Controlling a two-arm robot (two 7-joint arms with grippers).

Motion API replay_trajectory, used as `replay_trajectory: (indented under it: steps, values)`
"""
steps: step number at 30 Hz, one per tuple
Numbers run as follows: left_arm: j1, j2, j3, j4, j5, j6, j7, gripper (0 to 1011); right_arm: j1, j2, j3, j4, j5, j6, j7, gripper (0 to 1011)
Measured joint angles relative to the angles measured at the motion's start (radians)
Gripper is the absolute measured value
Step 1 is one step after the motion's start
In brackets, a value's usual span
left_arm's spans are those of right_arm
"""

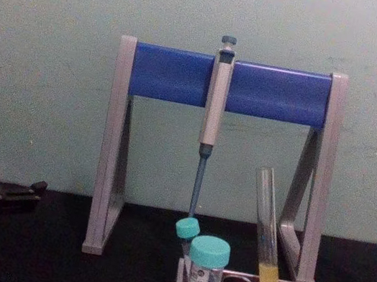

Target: Pick up the test tube from the test tube rack, shake it, then place it back into the test tube rack.

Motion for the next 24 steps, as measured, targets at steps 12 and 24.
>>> replay_trajectory:
  steps: [12,24]
  values:
    - [0.0,0.0,0.0,0.0,0.0,0.0,0.0,1001,-0.034,-0.006,0.048,-0.059,0.03,-0.022,0.049,1000]
    - [0.0,0.0,0.0,0.0,0.0,0.0,0.0,1001,-0.049,0.026,0.067,-0.15,0.122,-0.006,0.23,1000]
